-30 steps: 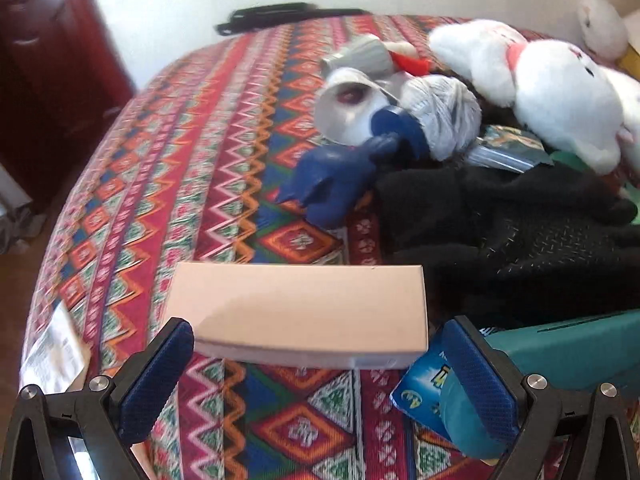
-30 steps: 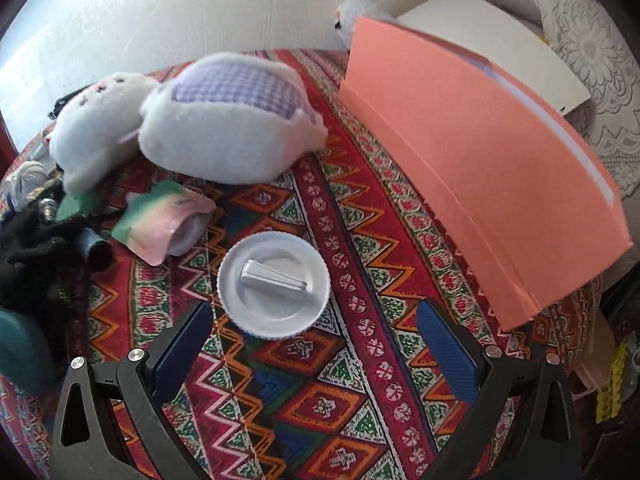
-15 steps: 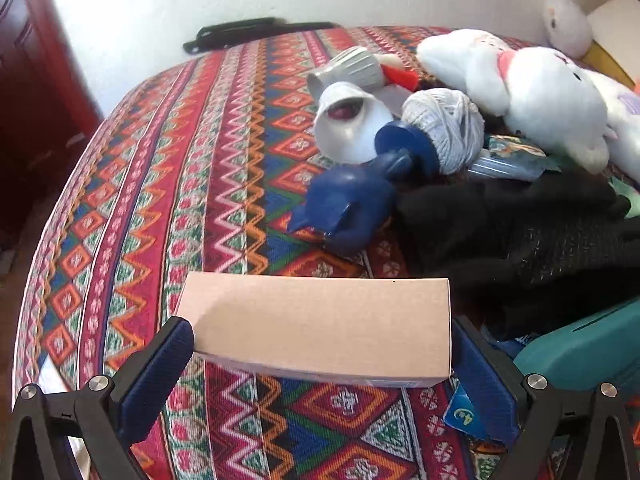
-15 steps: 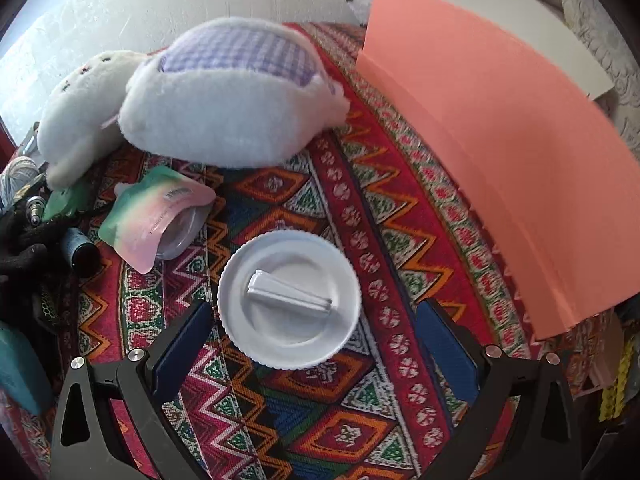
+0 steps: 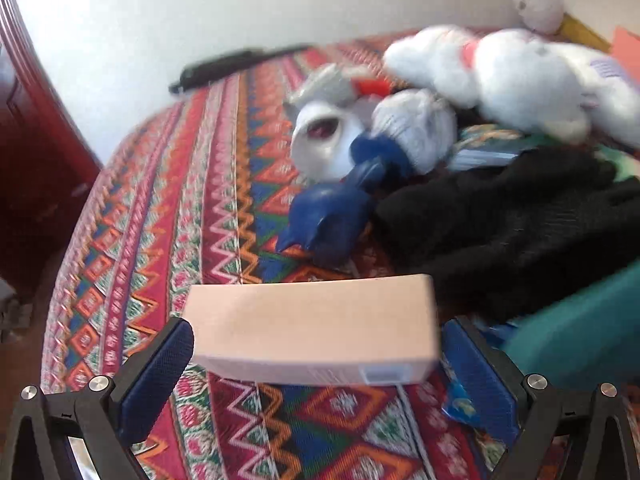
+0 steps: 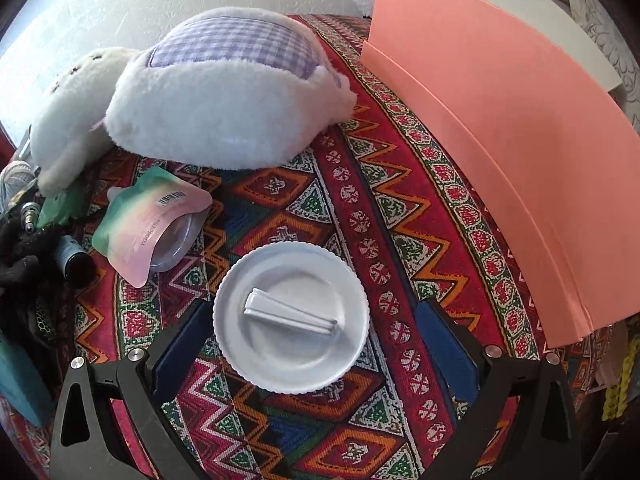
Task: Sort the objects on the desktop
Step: 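Grasp the white round lid with the right tool while the left tool grasps the beige box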
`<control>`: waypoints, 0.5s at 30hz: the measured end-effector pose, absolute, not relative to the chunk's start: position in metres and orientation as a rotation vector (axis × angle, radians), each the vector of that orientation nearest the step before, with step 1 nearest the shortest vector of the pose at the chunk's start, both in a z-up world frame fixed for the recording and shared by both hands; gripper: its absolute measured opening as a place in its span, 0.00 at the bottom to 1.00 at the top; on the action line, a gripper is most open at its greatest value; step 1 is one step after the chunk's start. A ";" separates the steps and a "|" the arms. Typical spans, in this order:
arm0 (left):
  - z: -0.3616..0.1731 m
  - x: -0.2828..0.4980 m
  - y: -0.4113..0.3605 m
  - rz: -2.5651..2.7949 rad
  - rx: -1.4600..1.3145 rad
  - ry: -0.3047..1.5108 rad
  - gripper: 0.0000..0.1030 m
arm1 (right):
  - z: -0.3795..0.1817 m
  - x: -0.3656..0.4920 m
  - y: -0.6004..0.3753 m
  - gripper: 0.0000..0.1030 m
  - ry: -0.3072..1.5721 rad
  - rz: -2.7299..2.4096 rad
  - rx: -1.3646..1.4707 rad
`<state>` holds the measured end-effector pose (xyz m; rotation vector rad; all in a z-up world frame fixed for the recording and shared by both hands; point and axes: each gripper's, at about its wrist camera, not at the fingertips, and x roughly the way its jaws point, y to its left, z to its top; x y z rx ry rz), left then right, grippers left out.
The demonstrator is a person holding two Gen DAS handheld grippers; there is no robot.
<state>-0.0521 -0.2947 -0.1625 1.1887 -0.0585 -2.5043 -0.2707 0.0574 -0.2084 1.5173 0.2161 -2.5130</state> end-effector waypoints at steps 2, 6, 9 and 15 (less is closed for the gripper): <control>-0.151 -0.041 -0.310 -2.439 1.139 0.152 1.00 | -0.207 -0.272 0.057 1.00 0.215 -2.513 1.518; -0.154 -0.034 -0.358 -2.225 1.118 0.829 1.00 | -0.204 -0.273 0.055 1.00 0.226 -2.509 1.514; -0.159 -0.048 -0.371 -2.091 1.147 0.989 1.00 | -0.202 -0.275 0.054 1.00 0.227 -2.499 1.515; -0.191 -0.076 -0.366 -1.947 1.230 0.963 1.00 | -0.198 -0.280 0.058 1.00 0.193 -2.463 1.529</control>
